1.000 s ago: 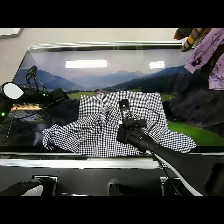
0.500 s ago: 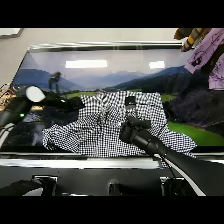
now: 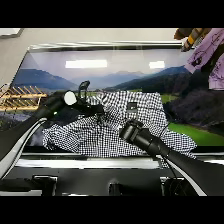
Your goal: Fold the clothes and pants, and hang the long-sleeved shirts on hangers.
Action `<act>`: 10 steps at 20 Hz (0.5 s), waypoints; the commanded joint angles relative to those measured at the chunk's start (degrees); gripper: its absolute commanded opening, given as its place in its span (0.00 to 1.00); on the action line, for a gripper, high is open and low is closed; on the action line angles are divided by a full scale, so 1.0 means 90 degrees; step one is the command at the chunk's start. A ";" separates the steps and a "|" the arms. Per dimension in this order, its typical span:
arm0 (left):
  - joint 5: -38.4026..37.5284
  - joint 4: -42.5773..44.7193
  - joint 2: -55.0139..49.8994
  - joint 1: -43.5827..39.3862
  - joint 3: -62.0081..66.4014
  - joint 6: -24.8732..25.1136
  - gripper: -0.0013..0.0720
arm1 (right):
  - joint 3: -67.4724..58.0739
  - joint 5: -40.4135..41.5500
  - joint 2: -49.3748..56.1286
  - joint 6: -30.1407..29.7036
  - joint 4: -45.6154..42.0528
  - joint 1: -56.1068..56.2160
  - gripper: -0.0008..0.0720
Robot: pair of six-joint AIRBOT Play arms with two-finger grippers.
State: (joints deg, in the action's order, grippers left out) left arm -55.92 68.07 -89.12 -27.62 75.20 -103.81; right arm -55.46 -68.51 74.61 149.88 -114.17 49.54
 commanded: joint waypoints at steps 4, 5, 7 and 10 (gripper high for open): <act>-0.0209 0.0231 -0.0857 -0.0117 0.0928 0.0231 0.86 | -0.0005 -0.0087 -0.0102 -0.0012 0.0061 0.0000 0.05; -0.0318 0.0231 -0.0959 -0.0117 0.0984 0.0272 0.86 | -0.0005 -0.0087 -0.0117 -0.0010 0.0056 0.0000 0.05; -0.0340 0.0238 -0.1098 -0.0117 0.1018 0.0277 0.86 | -0.0005 -0.0092 -0.0136 -0.0010 0.0034 0.0000 0.05; -0.0345 0.0466 -0.1285 -0.0117 0.1158 0.0250 0.85 | -0.0007 -0.0214 -0.0138 -0.0010 0.0019 0.0000 0.05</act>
State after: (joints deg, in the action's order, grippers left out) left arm -58.43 70.83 -98.87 -28.62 84.25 -101.69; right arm -55.46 -69.54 73.49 149.71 -113.80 49.54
